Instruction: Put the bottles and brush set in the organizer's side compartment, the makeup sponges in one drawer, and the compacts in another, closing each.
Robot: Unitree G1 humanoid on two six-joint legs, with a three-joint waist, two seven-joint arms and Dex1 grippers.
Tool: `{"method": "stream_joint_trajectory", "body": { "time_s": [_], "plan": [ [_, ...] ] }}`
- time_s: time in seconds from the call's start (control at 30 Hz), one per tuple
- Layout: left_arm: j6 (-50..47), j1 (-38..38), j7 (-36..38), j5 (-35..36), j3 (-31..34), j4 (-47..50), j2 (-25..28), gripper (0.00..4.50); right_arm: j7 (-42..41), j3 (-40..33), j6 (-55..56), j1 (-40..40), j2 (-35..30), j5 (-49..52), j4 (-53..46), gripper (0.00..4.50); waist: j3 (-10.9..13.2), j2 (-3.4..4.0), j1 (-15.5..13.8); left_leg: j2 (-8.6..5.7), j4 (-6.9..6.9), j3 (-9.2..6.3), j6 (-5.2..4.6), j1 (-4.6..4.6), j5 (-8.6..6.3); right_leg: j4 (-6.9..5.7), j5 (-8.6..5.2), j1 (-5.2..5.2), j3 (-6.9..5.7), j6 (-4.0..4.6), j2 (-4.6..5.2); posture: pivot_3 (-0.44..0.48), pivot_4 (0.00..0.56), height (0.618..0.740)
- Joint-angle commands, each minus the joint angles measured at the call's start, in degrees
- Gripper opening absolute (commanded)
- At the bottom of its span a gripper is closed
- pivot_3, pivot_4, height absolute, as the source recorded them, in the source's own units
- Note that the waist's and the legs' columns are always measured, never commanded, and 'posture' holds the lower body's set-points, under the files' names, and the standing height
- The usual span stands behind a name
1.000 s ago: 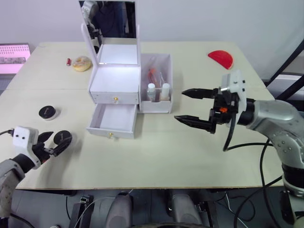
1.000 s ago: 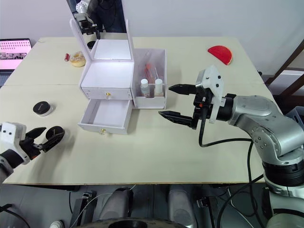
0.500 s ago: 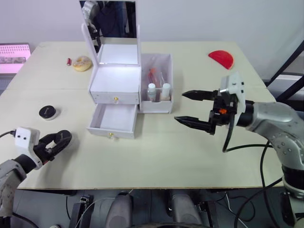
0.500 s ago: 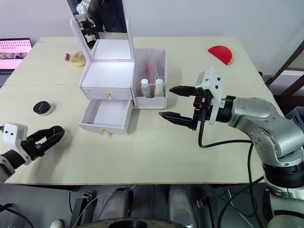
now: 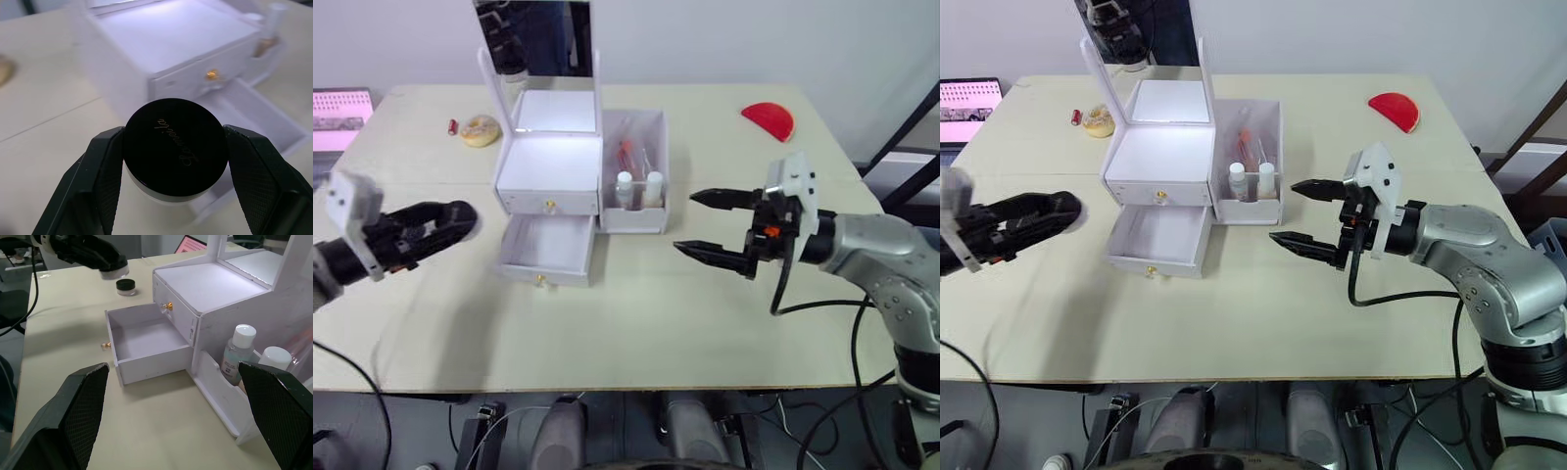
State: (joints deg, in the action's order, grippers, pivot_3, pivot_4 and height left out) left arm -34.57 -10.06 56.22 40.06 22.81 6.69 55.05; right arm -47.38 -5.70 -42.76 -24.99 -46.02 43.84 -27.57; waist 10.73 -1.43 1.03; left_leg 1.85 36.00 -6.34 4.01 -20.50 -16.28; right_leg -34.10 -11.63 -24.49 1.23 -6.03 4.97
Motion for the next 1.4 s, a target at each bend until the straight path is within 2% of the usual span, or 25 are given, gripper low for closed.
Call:
{"method": "stream_joint_trajectory", "body": {
  "time_s": [0.03,0.33,0.63,1.1,1.17,1.23,1.4],
  "plan": [
    [0.8,-4.7,3.7,-1.6,-5.7,-2.3,-0.4,2.59,0.7,-2.4,0.9,-1.3,0.2,1.2,-2.5,4.50,0.0,0.00,0.0,0.00,0.02,0.00,0.00,0.01,0.00,0.00,0.00,0.01,0.00,0.00,0.00,0.000,0.150,0.739],
    [4.9,-10.4,10.3,-7.6,-14.9,-11.0,-2.9,2.59,1.3,-6.7,-2.0,-4.0,-1.7,6.8,-3.2,4.50,0.0,0.01,0.0,0.00,0.01,0.00,0.00,-0.01,0.00,-0.01,0.01,0.01,0.01,0.00,-0.01,0.000,0.150,0.739],
    [7.5,-11.8,13.0,-11.2,-17.0,-14.6,-4.0,2.59,0.8,-6.9,-4.8,-6.0,-3.9,11.1,-3.4,4.50,0.0,0.01,-0.1,0.00,0.03,0.00,0.00,0.00,0.00,-0.02,0.01,0.01,0.01,0.00,-0.01,0.000,0.150,0.739],
    [8.7,-13.7,13.7,-14.6,-18.2,-17.7,-5.6,2.59,0.3,-4.3,-5.3,-9.0,-4.0,10.5,-2.3,4.50,0.0,0.01,-0.1,0.00,0.04,0.00,-0.01,0.01,0.00,-0.05,0.01,0.01,0.02,-0.01,-0.01,0.000,0.150,0.739],
    [8.8,-13.9,13.6,-14.8,-18.2,-18.0,-5.8,3.63,0.5,-4.4,-5.4,-8.9,-4.0,10.5,-2.4,4.50,0.0,0.01,-0.1,0.00,0.05,0.00,-0.01,0.01,0.00,-0.06,0.01,0.01,0.02,-0.01,-0.01,0.000,0.150,0.739],
    [8.4,-14.1,13.5,-14.9,-18.1,-17.7,-5.9,4.43,0.7,-4.5,-5.3,-8.8,-4.1,10.4,-2.5,4.50,0.0,0.01,-0.2,0.00,0.06,-0.01,-0.01,0.02,0.00,-0.08,0.01,0.02,0.01,-0.01,-0.01,0.000,0.150,0.739],
    [6.6,-14.7,13.1,-14.5,-17.7,-17.2,-6.1,4.43,1.1,-4.5,-5.2,-8.5,-3.9,10.4,-2.6,4.50,0.0,0.01,-0.1,0.00,0.09,0.00,-0.01,0.05,0.01,-0.12,0.03,0.03,0.02,0.00,-0.01,0.000,0.150,0.739]
  ]
}}
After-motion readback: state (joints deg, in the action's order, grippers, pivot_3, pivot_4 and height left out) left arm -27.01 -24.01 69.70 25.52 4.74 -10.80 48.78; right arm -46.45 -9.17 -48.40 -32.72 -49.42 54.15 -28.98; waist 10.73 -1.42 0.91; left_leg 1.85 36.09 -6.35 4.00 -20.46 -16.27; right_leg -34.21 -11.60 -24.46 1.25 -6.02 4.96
